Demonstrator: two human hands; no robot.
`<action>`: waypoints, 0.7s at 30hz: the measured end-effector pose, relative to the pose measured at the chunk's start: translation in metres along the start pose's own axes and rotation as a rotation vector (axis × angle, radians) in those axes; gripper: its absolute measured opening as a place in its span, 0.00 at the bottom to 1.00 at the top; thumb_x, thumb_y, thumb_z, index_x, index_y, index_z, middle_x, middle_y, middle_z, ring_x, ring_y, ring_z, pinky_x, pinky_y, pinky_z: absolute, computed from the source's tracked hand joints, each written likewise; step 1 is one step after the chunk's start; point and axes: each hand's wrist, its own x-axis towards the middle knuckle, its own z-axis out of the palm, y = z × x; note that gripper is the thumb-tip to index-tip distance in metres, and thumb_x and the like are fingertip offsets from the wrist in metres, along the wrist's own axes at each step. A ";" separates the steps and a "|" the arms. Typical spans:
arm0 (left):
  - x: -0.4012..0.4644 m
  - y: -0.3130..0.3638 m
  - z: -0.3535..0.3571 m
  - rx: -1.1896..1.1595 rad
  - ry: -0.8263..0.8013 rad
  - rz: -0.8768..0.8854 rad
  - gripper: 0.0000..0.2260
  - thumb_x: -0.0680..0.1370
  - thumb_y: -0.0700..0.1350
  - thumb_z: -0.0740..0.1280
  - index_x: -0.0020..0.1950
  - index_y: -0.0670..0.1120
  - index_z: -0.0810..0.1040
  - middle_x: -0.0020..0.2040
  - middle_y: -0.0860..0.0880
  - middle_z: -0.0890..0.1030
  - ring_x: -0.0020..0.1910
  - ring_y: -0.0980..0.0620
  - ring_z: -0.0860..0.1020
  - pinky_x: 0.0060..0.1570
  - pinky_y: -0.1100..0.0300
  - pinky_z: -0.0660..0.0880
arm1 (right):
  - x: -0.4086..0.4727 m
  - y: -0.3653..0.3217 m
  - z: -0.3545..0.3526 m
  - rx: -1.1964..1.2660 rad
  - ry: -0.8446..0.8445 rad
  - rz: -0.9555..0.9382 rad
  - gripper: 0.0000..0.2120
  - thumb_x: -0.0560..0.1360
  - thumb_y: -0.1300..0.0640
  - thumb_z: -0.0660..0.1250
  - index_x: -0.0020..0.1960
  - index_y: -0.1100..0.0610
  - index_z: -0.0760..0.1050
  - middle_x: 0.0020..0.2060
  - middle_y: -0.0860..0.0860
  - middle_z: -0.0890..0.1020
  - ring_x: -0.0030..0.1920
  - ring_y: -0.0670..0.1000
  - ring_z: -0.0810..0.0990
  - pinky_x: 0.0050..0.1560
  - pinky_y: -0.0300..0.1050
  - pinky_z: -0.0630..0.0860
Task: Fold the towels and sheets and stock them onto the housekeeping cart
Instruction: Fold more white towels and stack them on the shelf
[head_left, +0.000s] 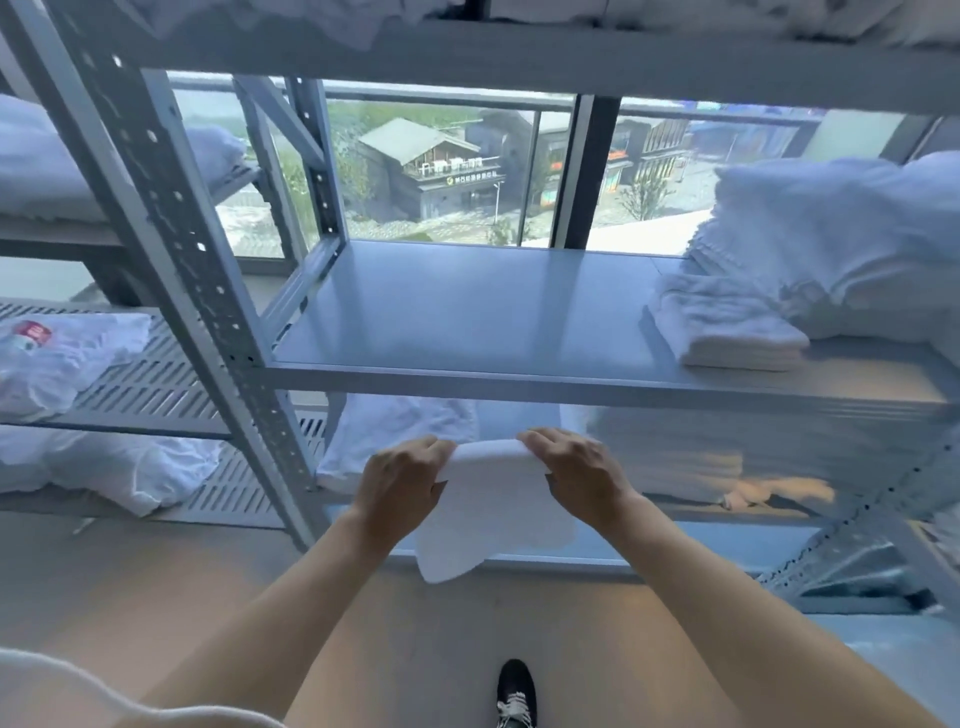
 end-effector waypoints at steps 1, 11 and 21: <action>0.003 0.002 0.000 -0.012 0.004 0.007 0.16 0.64 0.40 0.78 0.49 0.48 0.81 0.38 0.50 0.81 0.36 0.42 0.82 0.29 0.57 0.74 | -0.002 0.002 -0.003 -0.001 -0.007 0.010 0.28 0.66 0.73 0.63 0.64 0.58 0.79 0.57 0.53 0.84 0.54 0.60 0.83 0.47 0.52 0.79; 0.080 0.013 0.042 -0.111 -0.066 0.052 0.12 0.77 0.39 0.66 0.59 0.43 0.80 0.50 0.45 0.85 0.48 0.39 0.83 0.45 0.49 0.79 | 0.015 0.067 -0.005 -0.029 -0.064 0.116 0.26 0.69 0.72 0.61 0.64 0.56 0.77 0.57 0.53 0.84 0.54 0.61 0.82 0.48 0.52 0.79; 0.206 -0.004 0.089 -0.166 -0.121 0.032 0.11 0.77 0.38 0.65 0.58 0.44 0.79 0.49 0.44 0.84 0.49 0.38 0.82 0.46 0.48 0.77 | 0.103 0.171 0.021 -0.036 -0.110 0.157 0.26 0.71 0.71 0.59 0.65 0.53 0.75 0.56 0.51 0.82 0.53 0.60 0.81 0.47 0.50 0.76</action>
